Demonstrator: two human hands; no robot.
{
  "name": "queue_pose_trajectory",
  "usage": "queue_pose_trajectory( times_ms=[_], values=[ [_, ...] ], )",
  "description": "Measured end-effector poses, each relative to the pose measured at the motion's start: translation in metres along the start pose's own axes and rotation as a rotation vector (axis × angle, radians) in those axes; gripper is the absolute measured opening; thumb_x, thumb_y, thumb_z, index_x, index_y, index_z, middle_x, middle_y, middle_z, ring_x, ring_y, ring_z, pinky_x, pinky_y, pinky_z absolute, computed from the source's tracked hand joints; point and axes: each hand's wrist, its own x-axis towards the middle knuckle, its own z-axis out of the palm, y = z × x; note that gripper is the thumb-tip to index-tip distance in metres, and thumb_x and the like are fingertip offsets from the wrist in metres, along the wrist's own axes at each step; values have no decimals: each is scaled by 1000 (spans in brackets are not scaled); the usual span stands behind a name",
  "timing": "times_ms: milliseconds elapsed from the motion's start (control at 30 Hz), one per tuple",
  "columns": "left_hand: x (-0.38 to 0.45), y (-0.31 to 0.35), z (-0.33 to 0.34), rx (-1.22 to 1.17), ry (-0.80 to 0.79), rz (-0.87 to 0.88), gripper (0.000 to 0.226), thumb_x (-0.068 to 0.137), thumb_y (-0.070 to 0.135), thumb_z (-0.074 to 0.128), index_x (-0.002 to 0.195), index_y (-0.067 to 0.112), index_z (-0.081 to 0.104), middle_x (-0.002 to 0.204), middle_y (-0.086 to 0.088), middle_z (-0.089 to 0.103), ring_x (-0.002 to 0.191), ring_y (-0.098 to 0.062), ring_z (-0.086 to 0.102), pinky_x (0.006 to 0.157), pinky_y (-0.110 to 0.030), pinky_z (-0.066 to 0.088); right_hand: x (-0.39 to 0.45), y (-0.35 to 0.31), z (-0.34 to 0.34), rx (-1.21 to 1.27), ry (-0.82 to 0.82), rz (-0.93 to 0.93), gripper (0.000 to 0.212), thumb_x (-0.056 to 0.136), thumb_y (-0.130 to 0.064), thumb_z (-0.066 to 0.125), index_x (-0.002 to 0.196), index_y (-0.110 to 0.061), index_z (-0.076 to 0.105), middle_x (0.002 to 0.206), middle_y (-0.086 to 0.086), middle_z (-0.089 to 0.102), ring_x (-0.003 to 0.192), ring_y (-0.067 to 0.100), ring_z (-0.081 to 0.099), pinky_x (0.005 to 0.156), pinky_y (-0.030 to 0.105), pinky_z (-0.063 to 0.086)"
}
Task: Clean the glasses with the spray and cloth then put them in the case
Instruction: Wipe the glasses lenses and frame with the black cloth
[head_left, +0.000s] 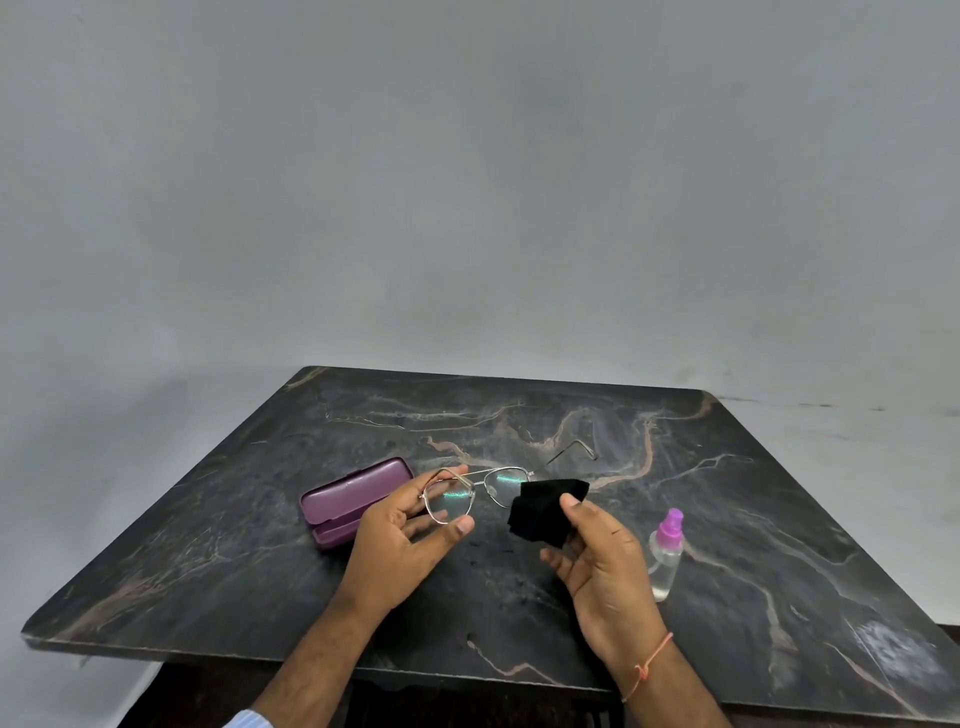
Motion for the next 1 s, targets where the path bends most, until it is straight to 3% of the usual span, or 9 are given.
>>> queue_pose_trajectory(
  times_ms=[67,200,267,400,500,567,800,1000],
  values=[
    [0,2,0,18,-11,1,56,90,11,86,142,23,69,142,18,73,138,-6,66,107,-31,61,-3,2,6,-67,-21,-36,25,85,-28,77,98,-7,83,103,17,81,86,20,73,73,36,50],
    [-1,3,1,30,-25,1,55,90,12,88,140,25,71,140,17,74,138,-5,65,110,-38,60,-3,3,18,-304,-28,-223,12,92,-21,78,85,-13,84,71,7,67,65,17,56,66,32,50],
    [-2,4,1,44,-43,19,57,89,11,89,140,28,71,141,17,73,139,-5,64,111,-39,59,1,5,25,-545,-26,-396,10,95,-17,79,89,-22,86,77,0,73,70,15,64,67,32,53],
    [-3,5,0,39,-64,46,61,88,4,88,142,25,70,138,14,76,136,-9,68,113,-36,56,1,18,37,-1075,-109,-666,10,95,-38,76,94,-32,84,84,-12,62,77,11,63,67,21,50],
    [-3,1,-1,50,-64,44,63,88,-11,78,142,20,70,134,11,78,132,-12,71,114,-35,56,-4,29,42,-1384,-187,-821,27,99,-47,63,117,-35,78,92,-15,58,87,10,57,70,31,53],
    [-2,0,-2,55,-59,30,66,86,-13,74,142,20,69,134,13,78,132,-10,71,113,-34,57,-7,31,46,-1497,-192,-903,26,100,-45,60,119,-35,75,96,-15,57,88,14,53,70,32,52],
    [0,-1,-2,0,-27,56,74,77,-27,73,136,17,72,129,7,81,125,-13,75,107,-25,58,-17,25,48,-1640,-286,-947,34,101,-47,56,128,-34,73,100,-11,60,88,15,51,67,37,51],
    [-2,0,0,-20,-45,30,65,85,-15,80,138,21,71,131,11,80,128,-10,73,110,-25,56,-12,14,46,-1762,-174,-892,32,101,-43,51,118,-31,74,99,-9,61,89,20,55,67,40,51]
  ],
)
